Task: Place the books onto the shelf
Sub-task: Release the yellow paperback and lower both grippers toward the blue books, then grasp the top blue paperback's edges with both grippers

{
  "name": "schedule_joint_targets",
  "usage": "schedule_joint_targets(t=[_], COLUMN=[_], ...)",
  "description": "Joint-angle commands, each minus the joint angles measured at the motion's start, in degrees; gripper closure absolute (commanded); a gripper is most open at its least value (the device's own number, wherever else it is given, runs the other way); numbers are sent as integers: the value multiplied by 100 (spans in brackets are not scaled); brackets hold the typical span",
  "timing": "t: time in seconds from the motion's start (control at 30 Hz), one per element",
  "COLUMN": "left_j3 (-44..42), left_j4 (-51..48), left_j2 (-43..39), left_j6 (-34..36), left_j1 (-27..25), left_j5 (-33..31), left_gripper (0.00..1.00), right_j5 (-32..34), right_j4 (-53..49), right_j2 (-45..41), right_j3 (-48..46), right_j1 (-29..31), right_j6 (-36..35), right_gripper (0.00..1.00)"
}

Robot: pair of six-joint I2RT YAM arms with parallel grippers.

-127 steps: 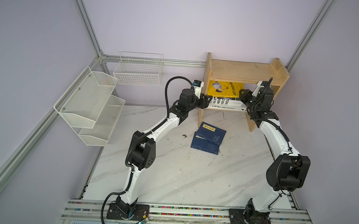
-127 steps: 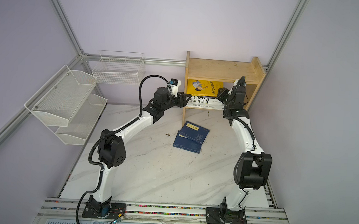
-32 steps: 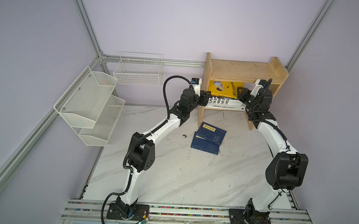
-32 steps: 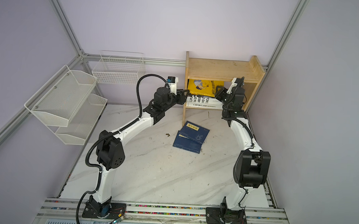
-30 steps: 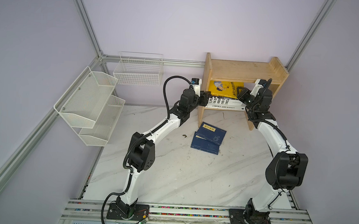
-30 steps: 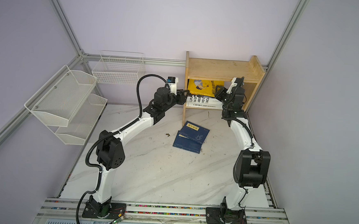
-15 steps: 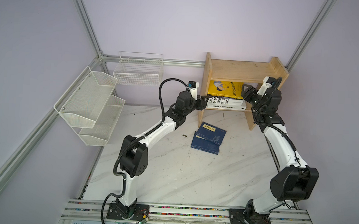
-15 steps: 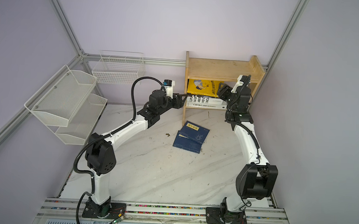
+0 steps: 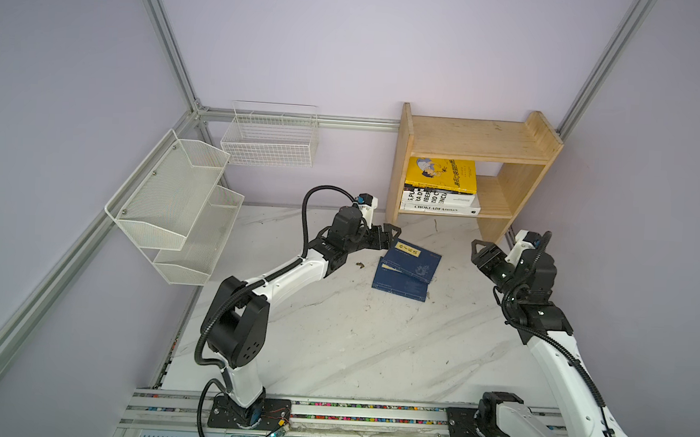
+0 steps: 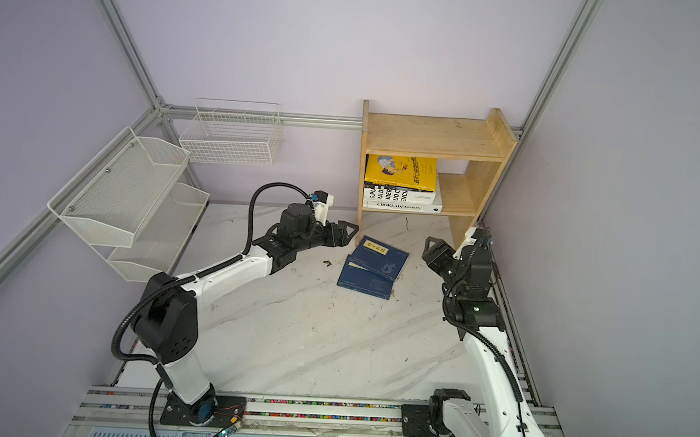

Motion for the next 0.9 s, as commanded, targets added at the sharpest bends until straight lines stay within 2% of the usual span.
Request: schedule_joint_targets(t=[0.0,0.17,0.47,0.73,0.87], left_j3=[29,586,1476,2078,2194], left_j4=[-94,-278,-306,-453,-314], left_j2=[439,1149,2101,2696,2954], left_j6=[-225,-110,-111,-230,-430], left_j1=[19,36,172,265,265], left_j5=[503,521,372,213,296], left_gripper=[12,11,11,10,11], right_j5=[-656,-1063,-1441,-1380,-1589], right_j4=[506,1982,3011,3232,3776], right_j2=[314,1036,2846,3910,4524], right_j3=[-812,-1510,-1240,-797,-712], right_j1=[7,7,7,16,34], right_j6=[551,1040,1091,1006,1062], right_gripper=[31,26,26,26,27])
